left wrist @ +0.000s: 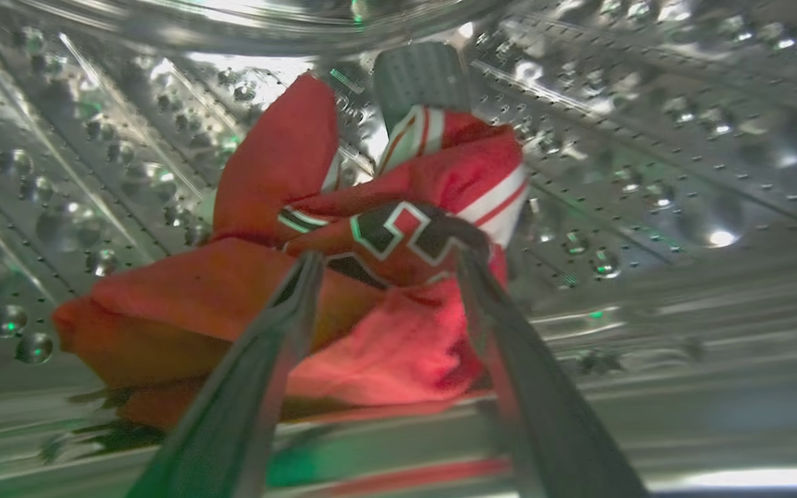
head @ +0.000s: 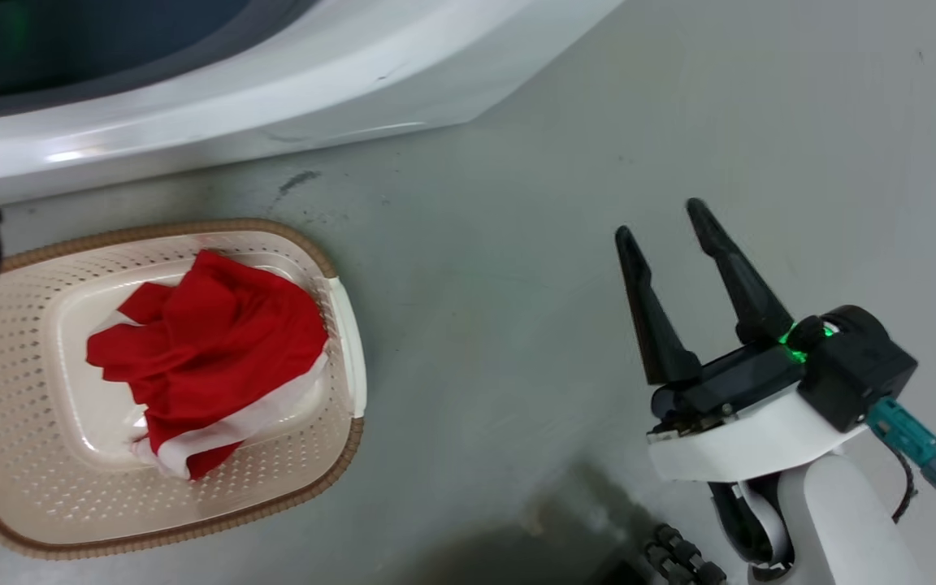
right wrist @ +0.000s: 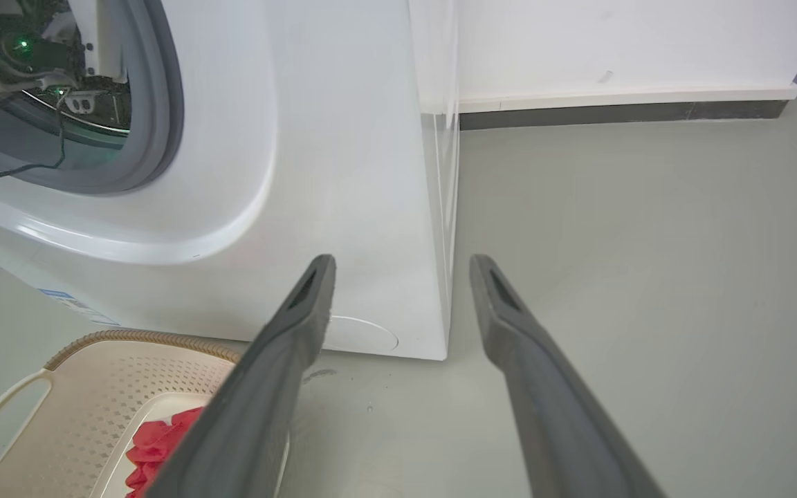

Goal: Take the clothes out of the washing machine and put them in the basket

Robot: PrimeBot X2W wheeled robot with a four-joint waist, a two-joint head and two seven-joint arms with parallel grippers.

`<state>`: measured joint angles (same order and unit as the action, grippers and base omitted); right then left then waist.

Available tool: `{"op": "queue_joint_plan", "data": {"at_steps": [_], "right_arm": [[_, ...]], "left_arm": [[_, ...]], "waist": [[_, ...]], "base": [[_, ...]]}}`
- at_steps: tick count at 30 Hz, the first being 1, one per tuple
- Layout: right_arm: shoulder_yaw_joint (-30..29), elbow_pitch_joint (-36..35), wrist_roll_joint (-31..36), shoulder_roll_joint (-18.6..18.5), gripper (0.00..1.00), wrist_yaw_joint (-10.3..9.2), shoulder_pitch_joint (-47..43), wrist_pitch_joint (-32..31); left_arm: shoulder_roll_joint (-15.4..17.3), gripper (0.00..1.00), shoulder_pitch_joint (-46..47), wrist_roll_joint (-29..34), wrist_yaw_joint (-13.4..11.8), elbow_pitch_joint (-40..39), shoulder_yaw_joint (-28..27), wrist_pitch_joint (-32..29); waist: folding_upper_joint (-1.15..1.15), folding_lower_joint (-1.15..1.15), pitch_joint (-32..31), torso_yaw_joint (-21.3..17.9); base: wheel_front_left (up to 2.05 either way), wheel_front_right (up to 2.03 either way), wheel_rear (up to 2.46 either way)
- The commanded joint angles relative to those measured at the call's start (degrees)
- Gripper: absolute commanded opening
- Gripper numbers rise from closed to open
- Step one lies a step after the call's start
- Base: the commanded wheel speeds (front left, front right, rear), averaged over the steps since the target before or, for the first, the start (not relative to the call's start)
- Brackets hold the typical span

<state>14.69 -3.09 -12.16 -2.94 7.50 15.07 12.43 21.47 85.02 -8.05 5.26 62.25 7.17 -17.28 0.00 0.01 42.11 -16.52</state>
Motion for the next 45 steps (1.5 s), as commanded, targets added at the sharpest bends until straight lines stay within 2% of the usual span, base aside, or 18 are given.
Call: {"op": "queue_joint_plan", "data": {"at_steps": [1,7,13,14,16,21,28,36,42,45], "right_arm": [[0.94,-0.02,-0.55,0.10,1.00,-0.03,0.87,0.57],[2.94,0.95,-1.81,0.12,1.00,-0.03,0.84,1.31],[3.90,2.03,-2.83,0.12,1.00,-0.03,0.62,1.89],[4.02,2.22,-2.94,0.12,1.00,-0.02,0.74,1.90],[4.38,2.57,-3.41,0.12,1.00,-0.03,1.11,2.14],[4.93,3.19,-4.17,0.12,1.00,-0.03,1.55,2.40],[4.78,4.14,-4.20,0.11,1.00,-0.03,1.97,2.60],[2.56,6.22,-2.55,0.10,1.00,-0.03,2.04,2.55],[0.90,8.47,-0.88,0.06,1.00,-0.03,-0.56,1.22],[0.21,8.76,-0.49,0.06,1.00,-0.03,-2.07,0.07]], "left_arm": [[0.94,1.00,2.74,0.43,0.18,0.52,0.57,-2.55],[3.34,1.00,6.27,1.08,0.53,1.99,1.88,-10.65],[4.45,1.00,5.79,1.01,-0.40,2.29,2.36,-14.67],[4.67,0.77,5.38,1.04,-0.69,2.12,2.47,-15.01],[4.92,0.00,4.42,0.88,-1.35,1.86,2.40,-15.53],[6.06,0.00,3.38,1.15,-3.29,-1.10,2.54,-13.10],[7.06,0.00,1.57,1.97,-5.22,-6.91,3.24,-4.97],[5.09,0.00,-4.67,1.29,-6.18,-11.34,3.91,12.67],[2.04,0.00,-13.64,-1.16,-6.25,-9.36,3.18,25.59],[0.73,0.00,-17.94,-2.28,-6.31,-8.30,2.75,29.40]], "waist": [[0.00,-0.01,1.80,-1.57],[0.00,-0.01,3.98,-4.06],[0.00,-0.01,4.59,-5.30],[0.00,-0.01,4.68,-5.43],[0.00,-0.01,4.73,-5.68],[0.00,-0.01,4.32,-5.98],[0.00,-0.01,2.91,-5.57],[0.00,-0.01,-3.22,-2.68],[0.00,-0.01,-12.71,0.04],[0.00,-0.01,-17.19,1.29]], "base": [[0.00,0.00,0.00],[0.00,0.00,0.00],[0.00,0.00,0.00],[0.00,0.00,0.00],[0.00,0.00,0.00],[0.00,0.00,0.00],[0.00,0.00,0.00],[0.00,0.00,0.00],[0.00,0.00,0.00],[0.00,0.00,0.00]]}}
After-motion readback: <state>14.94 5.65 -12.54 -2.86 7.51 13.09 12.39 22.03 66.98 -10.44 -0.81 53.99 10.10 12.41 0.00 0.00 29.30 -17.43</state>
